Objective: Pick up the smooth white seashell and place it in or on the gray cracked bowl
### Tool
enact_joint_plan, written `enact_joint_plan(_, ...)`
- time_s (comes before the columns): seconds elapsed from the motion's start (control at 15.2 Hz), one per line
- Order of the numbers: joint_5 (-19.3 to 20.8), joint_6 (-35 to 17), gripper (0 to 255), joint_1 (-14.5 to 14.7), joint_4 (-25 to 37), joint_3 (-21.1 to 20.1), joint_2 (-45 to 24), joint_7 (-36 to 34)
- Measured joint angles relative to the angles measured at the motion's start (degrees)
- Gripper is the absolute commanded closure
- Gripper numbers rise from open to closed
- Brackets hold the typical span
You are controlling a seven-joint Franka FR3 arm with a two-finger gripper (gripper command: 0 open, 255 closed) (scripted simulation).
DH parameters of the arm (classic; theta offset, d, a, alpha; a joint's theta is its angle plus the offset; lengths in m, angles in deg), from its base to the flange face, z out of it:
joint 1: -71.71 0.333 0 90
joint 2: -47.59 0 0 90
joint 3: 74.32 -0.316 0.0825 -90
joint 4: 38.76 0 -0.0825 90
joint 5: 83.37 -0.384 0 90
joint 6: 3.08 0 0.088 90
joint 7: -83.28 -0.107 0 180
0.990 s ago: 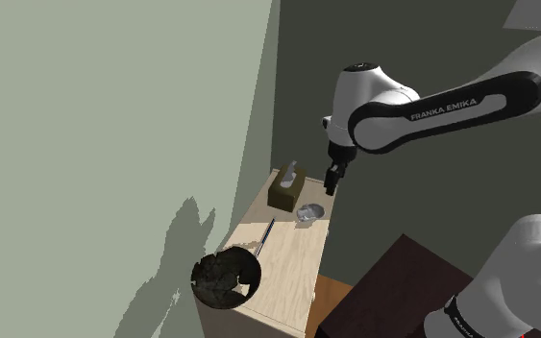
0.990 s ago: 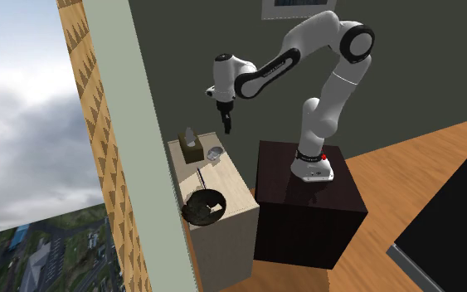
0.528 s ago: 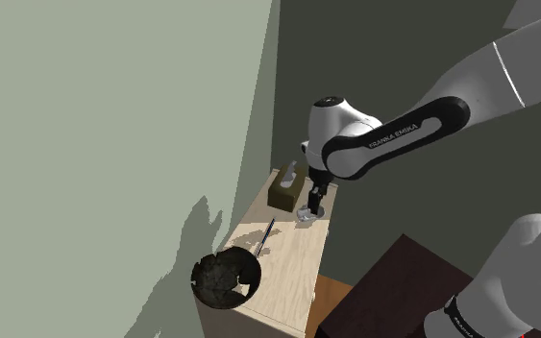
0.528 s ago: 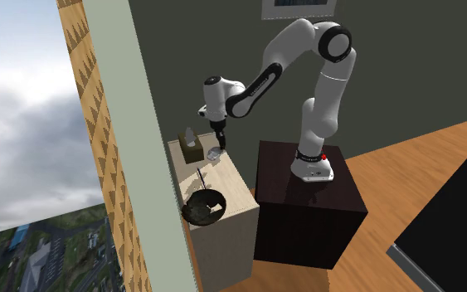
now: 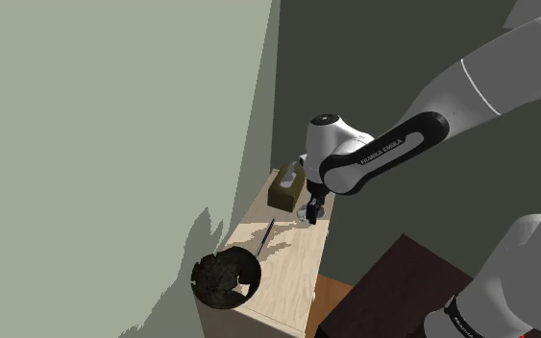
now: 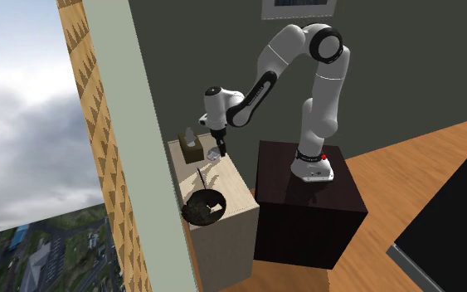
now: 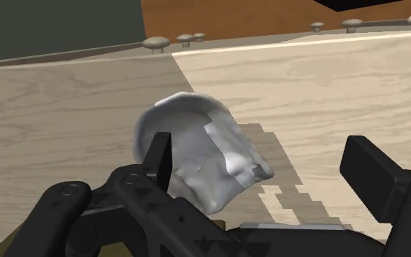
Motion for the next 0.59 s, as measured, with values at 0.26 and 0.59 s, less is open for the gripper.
enact_joint_plan(0.26,0.10,-0.51,0,-0.02,-0.20,0.02,-0.27,-0.08)
enact_joint_plan(0.59,0.10,-0.53,255,-0.02,-0.21,0.02,-0.28,-0.08)
